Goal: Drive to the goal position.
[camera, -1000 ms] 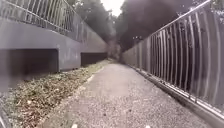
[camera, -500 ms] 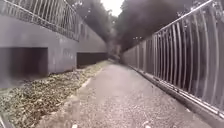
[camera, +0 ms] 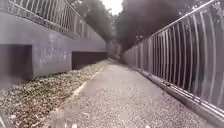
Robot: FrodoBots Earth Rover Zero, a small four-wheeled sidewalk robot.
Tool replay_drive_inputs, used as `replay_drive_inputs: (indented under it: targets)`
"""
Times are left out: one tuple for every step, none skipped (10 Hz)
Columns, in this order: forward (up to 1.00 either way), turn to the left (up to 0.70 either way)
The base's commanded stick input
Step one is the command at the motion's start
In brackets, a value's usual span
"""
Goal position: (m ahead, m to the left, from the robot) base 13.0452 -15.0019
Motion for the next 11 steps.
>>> replay_drive_inputs:
  targets:
    - [1.00, 0.00]
    - [1.00, 0.00]
    - [1.00, 0.00]
    - [1.00, 0.00]
    - [1.00, 0.00]
    - [1.00, 0.00]
    - [1.00, 0.00]
    - [1.00, 0.00]
    - [1.00, 0.00]
    - [1.00, 0.00]
    - [1.00, 0.00]
